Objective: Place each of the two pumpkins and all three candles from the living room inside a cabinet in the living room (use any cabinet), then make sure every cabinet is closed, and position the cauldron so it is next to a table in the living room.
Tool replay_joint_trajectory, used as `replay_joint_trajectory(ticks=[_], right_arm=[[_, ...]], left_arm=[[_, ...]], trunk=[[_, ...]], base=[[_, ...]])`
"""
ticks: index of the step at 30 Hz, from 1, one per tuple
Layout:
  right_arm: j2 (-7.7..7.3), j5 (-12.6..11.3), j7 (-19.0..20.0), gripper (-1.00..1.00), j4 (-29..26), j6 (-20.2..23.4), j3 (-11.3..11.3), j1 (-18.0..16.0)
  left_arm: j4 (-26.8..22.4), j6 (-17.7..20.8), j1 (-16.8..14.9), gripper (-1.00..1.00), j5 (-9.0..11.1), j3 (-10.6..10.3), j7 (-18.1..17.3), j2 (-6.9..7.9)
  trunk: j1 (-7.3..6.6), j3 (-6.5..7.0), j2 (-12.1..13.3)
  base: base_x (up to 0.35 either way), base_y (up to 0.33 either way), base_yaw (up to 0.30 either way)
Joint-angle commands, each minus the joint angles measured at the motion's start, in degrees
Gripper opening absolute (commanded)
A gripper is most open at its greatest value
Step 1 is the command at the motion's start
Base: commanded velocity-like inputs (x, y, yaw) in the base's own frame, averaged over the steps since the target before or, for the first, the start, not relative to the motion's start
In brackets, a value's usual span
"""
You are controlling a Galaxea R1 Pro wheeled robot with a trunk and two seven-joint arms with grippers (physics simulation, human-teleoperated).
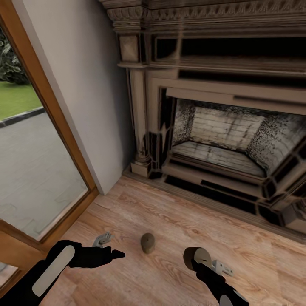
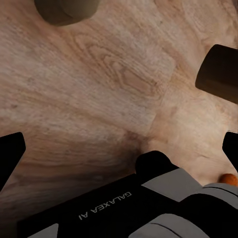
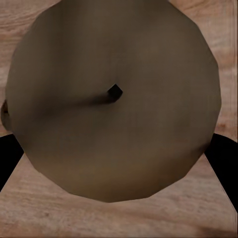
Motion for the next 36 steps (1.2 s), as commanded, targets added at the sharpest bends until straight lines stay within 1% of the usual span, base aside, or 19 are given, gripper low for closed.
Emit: replay_joint_trajectory(ticks=[1, 25, 28, 30, 32, 36], right_arm=[[-0.08, -0.49, -0.51, -1.00, -0.09, 0.13, 0.21, -0.04], [0.06, -0.49, -0.44, -1.00, -0.07, 0.14, 0.21, -0.04], [0.05, -0.43, -0.37, -1.00, -0.10, -0.01, 0.21, -0.04], [0.10, -0.24, -0.34, -1.00, -0.10, -0.06, 0.21, -0.04], [0.09, -0.13, -0.33, -1.00, -0.11, -0.08, 0.21, -0.04], [0.09, -0.03, -0.33, -1.00, -0.11, -0.09, 0.21, -0.04]], left_arm=[[-0.04, 0.09, -0.03, 1.00, -0.28, -0.05, -0.29, 0.05], [-0.04, 0.00, 0.00, 1.00, -0.43, -0.13, -0.29, 0.05], [-0.04, 0.00, 0.01, 1.00, -1.18, -0.10, -0.29, 0.05], [0.00, -0.40, -0.02, 1.00, -2.47, -0.05, -0.29, 0.05], [0.03, -0.97, -0.04, 1.00, -3.27, 0.00, -0.38, 0.05], [0.04, -1.33, -0.02, 1.00, -3.78, 0.03, -0.45, 0.05]], trunk=[[-0.01, -0.04, -0.02], [-0.01, -0.04, -0.02], [-0.01, -0.04, -0.02], [-0.01, -0.04, -0.02], [-0.01, -0.04, -0.02], [-0.01, -0.04, -0.02]], base=[[0.000, 0.000, -0.280], [0.000, 0.000, -0.280], [0.085, 0.000, -0.279], [0.212, 0.000, -0.192], [0.152, 0.000, -0.072], [0.053, 0.000, -0.021]])
